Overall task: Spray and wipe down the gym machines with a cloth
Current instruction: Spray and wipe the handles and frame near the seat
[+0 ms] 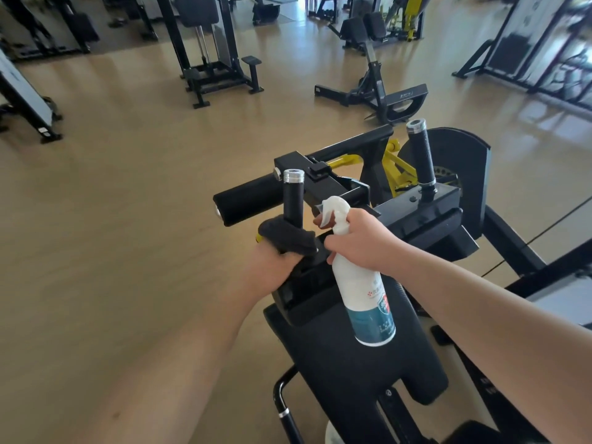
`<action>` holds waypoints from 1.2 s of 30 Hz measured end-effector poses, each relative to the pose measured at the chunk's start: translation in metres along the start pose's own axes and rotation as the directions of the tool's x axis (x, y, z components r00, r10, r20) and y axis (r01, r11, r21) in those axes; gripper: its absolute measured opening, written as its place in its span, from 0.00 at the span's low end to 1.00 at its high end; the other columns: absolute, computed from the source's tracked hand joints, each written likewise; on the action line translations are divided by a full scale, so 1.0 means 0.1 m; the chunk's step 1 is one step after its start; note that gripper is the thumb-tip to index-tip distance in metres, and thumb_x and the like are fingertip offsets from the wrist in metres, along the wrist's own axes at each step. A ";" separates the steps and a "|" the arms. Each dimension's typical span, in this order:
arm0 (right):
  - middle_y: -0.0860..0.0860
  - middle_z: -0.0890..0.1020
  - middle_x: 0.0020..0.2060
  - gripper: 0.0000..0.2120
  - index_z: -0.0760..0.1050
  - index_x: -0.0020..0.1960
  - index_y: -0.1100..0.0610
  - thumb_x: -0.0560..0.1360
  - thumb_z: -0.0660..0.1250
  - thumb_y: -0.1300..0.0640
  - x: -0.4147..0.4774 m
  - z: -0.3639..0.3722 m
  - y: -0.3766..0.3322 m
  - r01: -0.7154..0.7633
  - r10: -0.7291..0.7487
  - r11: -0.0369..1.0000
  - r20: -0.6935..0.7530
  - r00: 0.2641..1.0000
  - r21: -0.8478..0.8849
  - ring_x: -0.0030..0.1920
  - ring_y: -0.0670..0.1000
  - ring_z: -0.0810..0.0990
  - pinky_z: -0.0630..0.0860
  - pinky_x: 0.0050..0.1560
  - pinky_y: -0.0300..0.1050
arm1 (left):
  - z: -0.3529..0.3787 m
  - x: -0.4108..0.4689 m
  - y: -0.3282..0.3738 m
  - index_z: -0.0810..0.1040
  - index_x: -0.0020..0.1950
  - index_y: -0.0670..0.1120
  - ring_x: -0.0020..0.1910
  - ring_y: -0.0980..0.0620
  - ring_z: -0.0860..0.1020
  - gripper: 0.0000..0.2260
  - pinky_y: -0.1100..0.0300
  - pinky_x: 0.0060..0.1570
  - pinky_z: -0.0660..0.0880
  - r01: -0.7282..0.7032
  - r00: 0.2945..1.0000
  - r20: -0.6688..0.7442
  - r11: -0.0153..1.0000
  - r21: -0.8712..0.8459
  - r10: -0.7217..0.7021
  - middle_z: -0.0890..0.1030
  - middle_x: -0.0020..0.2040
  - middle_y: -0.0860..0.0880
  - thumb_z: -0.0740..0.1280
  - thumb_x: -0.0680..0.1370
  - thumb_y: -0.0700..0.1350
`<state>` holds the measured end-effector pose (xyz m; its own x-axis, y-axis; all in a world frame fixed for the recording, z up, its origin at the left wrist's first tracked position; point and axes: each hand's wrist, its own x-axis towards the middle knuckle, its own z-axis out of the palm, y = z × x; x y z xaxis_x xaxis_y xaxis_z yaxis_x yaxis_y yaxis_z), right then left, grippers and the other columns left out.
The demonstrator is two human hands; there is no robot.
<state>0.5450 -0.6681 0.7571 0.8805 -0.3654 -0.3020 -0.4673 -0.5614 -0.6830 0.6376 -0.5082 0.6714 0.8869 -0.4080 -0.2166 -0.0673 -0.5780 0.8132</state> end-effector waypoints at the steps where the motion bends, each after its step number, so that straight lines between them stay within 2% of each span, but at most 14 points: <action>1: 0.54 0.87 0.44 0.09 0.69 0.46 0.49 0.77 0.70 0.56 0.00 0.01 0.00 0.000 0.000 1.000 -0.007 1.000 0.005 0.43 0.54 0.86 0.83 0.41 0.48 | -0.02 -0.01 -0.05 0.79 0.52 0.51 0.48 0.51 0.82 0.05 0.49 0.53 0.81 -0.026 0.999 -0.041 1.000 0.006 0.027 0.83 0.47 0.50 0.72 0.78 0.49; 3: 0.54 0.86 0.45 0.10 0.69 0.46 0.49 0.77 0.71 0.56 -0.01 0.04 -0.02 -0.011 0.011 1.000 -0.014 1.000 0.000 0.43 0.54 0.86 0.82 0.41 0.47 | -0.10 0.00 -0.10 0.80 0.52 0.47 0.47 0.47 0.83 0.06 0.46 0.51 0.82 -0.100 0.992 -0.057 0.984 0.147 0.110 0.84 0.49 0.46 0.72 0.79 0.48; 5: 0.54 0.85 0.46 0.10 0.69 0.48 0.50 0.77 0.71 0.54 0.00 0.06 -0.02 -0.023 0.022 1.000 -0.029 0.999 -0.021 0.43 0.53 0.85 0.80 0.39 0.45 | -0.26 -0.08 0.00 0.80 0.51 0.45 0.42 0.48 0.81 0.09 0.51 0.45 0.81 -0.217 0.963 -0.040 0.855 0.471 0.266 0.83 0.46 0.46 0.68 0.80 0.51; 7: 0.53 0.84 0.45 0.10 0.71 0.52 0.51 0.77 0.71 0.53 -0.02 0.07 -0.02 -0.033 0.032 0.999 -0.048 0.998 -0.026 0.41 0.51 0.84 0.78 0.37 0.43 | -0.38 -0.15 0.13 0.79 0.41 0.47 0.34 0.47 0.79 0.15 0.52 0.36 0.78 -0.397 0.833 -0.057 0.667 0.630 0.550 0.80 0.35 0.48 0.61 0.79 0.56; 9: 0.53 0.83 0.45 0.09 0.72 0.54 0.51 0.78 0.71 0.53 -0.03 0.07 -0.02 -0.027 0.026 1.000 -0.060 0.998 -0.007 0.41 0.51 0.83 0.77 0.37 0.43 | -0.46 -0.28 0.33 0.75 0.35 0.49 0.30 0.48 0.75 0.16 0.59 0.29 0.68 -0.459 0.777 -0.030 0.600 0.655 0.628 0.74 0.29 0.52 0.59 0.76 0.58; 13: 0.54 0.81 0.43 0.11 0.75 0.55 0.58 0.78 0.73 0.55 -0.06 0.04 -0.02 -0.051 0.054 0.998 -0.075 0.996 0.039 0.43 0.55 0.83 0.80 0.43 0.48 | -0.39 -0.41 0.58 0.78 0.44 0.51 0.35 0.55 0.77 0.12 0.64 0.29 0.64 -0.353 0.914 0.043 0.739 0.574 0.403 0.77 0.34 0.54 0.67 0.78 0.58; 16: 0.53 0.80 0.42 0.10 0.74 0.54 0.60 0.78 0.73 0.58 -0.11 -0.02 0.05 -0.042 0.058 0.990 -0.126 0.990 0.132 0.42 0.54 0.81 0.78 0.40 0.47 | -0.37 -0.50 0.79 0.79 0.51 0.48 0.40 0.52 0.78 0.12 0.60 0.35 0.69 -0.324 0.938 0.102 0.740 0.589 0.330 0.79 0.40 0.51 0.67 0.80 0.57; 20: 0.54 0.77 0.42 0.10 0.70 0.55 0.60 0.80 0.69 0.56 -0.17 -0.19 0.17 -0.081 0.125 0.974 -0.206 0.971 0.209 0.41 0.52 0.78 0.75 0.39 0.46 | -0.20 -0.57 1.13 0.78 0.60 0.49 0.50 0.48 0.81 0.11 0.57 0.53 0.78 -0.349 0.930 0.311 0.726 0.592 0.194 0.83 0.52 0.46 0.67 0.81 0.53; 22: 0.56 0.81 0.44 0.18 0.75 0.55 0.61 0.73 0.72 0.50 -0.26 -0.30 0.19 -0.081 0.127 0.971 -0.201 0.971 0.225 0.43 0.55 0.81 0.81 0.42 0.51 | -0.14 -0.57 1.29 0.78 0.58 0.49 0.46 0.51 0.81 0.16 0.54 0.52 0.81 -0.374 0.917 0.351 0.722 0.582 0.192 0.82 0.46 0.49 0.73 0.76 0.55; 25: 0.56 0.85 0.45 0.28 0.80 0.54 0.58 0.60 0.72 0.41 -0.24 -0.45 0.44 -0.065 0.125 0.963 -0.219 0.968 0.262 0.44 0.56 0.85 0.86 0.46 0.60 | -0.04 -0.47 1.45 0.73 0.65 0.50 0.51 0.50 0.80 0.28 0.51 0.55 0.81 -0.306 0.919 0.384 0.782 0.543 0.093 0.80 0.52 0.50 0.78 0.70 0.58; 28: 0.54 0.85 0.39 0.11 0.78 0.48 0.58 0.70 0.76 0.54 -0.34 -0.62 0.58 -0.090 0.152 0.966 -0.249 0.957 0.243 0.37 0.53 0.85 0.84 0.38 0.51 | 0.10 -0.35 1.56 0.76 0.65 0.55 0.53 0.51 0.80 0.23 0.50 0.58 0.80 -0.318 0.912 0.381 0.852 0.416 0.154 0.81 0.55 0.52 0.76 0.71 0.56; 30: 0.54 0.86 0.38 0.09 0.79 0.50 0.55 0.71 0.74 0.56 -0.35 -0.72 0.69 -0.085 0.166 0.954 -0.271 0.948 0.287 0.33 0.50 0.87 0.85 0.36 0.48 | 0.20 -0.26 1.62 0.78 0.62 0.55 0.53 0.50 0.81 0.19 0.48 0.58 0.80 -0.294 0.923 0.337 0.904 0.310 0.184 0.82 0.53 0.52 0.75 0.73 0.53; 33: 0.52 0.87 0.37 0.06 0.78 0.52 0.56 0.75 0.72 0.58 -0.35 -0.87 0.86 -0.088 0.188 0.942 -0.291 0.938 0.325 0.34 0.50 0.88 0.87 0.40 0.52 | 0.31 -0.12 1.70 0.75 0.67 0.54 0.58 0.48 0.80 0.31 0.46 0.61 0.79 -0.209 0.942 0.302 0.962 0.175 0.150 0.82 0.57 0.51 0.80 0.65 0.50; 36: 0.51 0.87 0.38 0.05 0.78 0.51 0.54 0.76 0.72 0.58 -0.32 -1.01 0.99 -0.085 0.187 0.940 -0.290 0.939 0.332 0.36 0.52 0.88 0.87 0.44 0.54 | 0.43 0.04 1.74 0.71 0.73 0.52 0.60 0.46 0.80 0.36 0.45 0.59 0.80 -0.141 0.909 0.406 0.986 0.084 0.096 0.80 0.61 0.49 0.78 0.66 0.45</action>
<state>0.4625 -0.7876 0.7662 0.7158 -0.6632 -0.2184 -0.4871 -0.2503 -0.8367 0.6097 -0.6414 0.7887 0.6143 -0.7129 -0.3383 -0.2300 -0.5719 0.7874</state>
